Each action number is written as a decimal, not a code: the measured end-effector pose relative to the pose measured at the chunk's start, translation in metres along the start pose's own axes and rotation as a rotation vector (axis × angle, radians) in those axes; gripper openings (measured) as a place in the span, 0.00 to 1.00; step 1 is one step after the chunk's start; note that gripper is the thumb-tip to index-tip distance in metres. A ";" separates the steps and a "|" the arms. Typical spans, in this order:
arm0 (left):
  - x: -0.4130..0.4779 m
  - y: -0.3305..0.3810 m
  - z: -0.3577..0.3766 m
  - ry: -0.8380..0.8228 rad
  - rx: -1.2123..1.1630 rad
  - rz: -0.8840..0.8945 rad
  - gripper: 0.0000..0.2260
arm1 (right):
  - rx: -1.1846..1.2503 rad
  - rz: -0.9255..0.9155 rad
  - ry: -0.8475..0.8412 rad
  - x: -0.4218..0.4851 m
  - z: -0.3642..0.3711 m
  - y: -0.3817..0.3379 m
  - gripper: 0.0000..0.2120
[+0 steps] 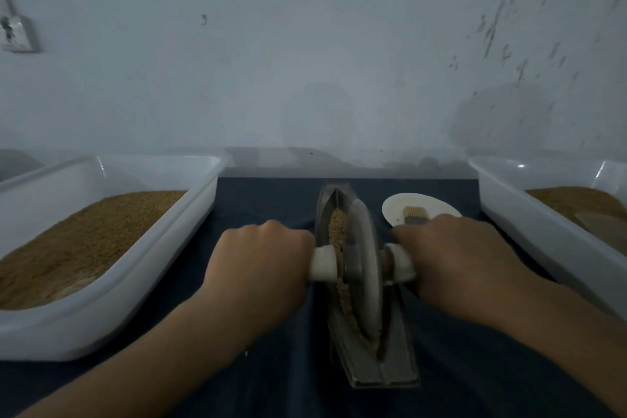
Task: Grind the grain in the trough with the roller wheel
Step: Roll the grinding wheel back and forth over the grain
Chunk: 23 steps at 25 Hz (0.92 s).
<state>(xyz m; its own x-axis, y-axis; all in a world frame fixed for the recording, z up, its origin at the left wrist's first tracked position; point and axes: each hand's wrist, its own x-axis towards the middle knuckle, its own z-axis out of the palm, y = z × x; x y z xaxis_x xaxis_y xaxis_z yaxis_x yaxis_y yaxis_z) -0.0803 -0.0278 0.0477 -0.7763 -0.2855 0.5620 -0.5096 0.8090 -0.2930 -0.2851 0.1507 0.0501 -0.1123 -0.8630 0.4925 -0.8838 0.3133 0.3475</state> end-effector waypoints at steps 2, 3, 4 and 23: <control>0.011 0.003 0.014 -0.057 0.027 -0.045 0.17 | 0.050 0.057 -0.083 0.017 0.008 0.000 0.16; 0.025 0.005 0.022 -0.070 0.014 -0.101 0.12 | 0.063 0.120 -0.138 0.033 0.011 -0.001 0.13; 0.039 0.007 0.024 -0.075 0.020 -0.157 0.09 | 0.053 0.155 -0.159 0.049 0.014 -0.002 0.10; 0.039 0.004 0.012 -0.167 -0.027 -0.115 0.03 | 0.101 0.109 -0.203 0.046 0.010 0.002 0.12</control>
<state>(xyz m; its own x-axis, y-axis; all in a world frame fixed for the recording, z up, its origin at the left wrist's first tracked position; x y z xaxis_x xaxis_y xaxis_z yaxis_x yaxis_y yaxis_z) -0.1170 -0.0423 0.0597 -0.7654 -0.4566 0.4535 -0.5904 0.7787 -0.2123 -0.2963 0.1078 0.0650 -0.2899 -0.8914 0.3485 -0.9010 0.3769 0.2146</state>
